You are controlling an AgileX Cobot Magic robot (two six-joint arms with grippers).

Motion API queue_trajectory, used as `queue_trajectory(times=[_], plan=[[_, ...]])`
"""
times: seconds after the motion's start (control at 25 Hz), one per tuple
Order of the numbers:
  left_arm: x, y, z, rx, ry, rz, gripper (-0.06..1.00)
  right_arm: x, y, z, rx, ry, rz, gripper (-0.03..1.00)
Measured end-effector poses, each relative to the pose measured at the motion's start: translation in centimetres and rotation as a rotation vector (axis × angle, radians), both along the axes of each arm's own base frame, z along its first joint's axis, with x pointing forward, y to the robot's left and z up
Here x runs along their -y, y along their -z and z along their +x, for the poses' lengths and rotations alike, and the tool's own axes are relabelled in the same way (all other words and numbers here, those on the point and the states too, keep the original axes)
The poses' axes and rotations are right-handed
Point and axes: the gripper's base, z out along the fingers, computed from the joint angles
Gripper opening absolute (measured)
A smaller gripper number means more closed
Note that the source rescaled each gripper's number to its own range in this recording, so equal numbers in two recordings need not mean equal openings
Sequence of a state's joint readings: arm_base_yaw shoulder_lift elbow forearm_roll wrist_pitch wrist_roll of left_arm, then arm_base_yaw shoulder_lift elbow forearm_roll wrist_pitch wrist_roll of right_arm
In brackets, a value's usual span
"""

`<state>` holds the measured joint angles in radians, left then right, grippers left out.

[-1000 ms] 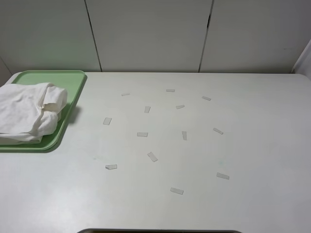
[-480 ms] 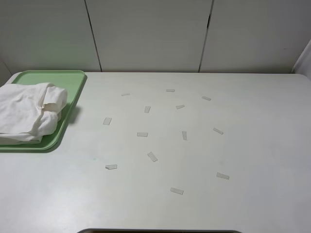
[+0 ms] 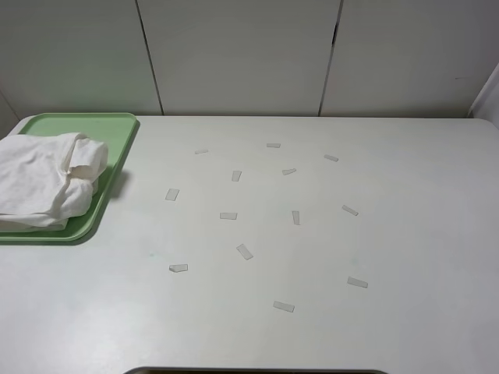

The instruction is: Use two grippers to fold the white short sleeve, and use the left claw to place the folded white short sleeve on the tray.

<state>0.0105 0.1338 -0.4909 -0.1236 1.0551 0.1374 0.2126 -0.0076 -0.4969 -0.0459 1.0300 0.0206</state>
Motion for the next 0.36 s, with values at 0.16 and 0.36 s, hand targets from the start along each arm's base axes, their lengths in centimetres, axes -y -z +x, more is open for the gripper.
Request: queue_trajectory(times=[0.16, 0.36], plan=[[-0.07, 0.01, 0.00, 0.000, -0.006, 0.005, 1.00, 0.00, 0.00, 0.00, 0.000, 0.000, 0.000, 1.00], [-0.08, 0.01, 0.00, 0.000, -0.007, 0.006, 1.00, 0.00, 0.00, 0.00, 0.000, 0.000, 0.000, 1.00]])
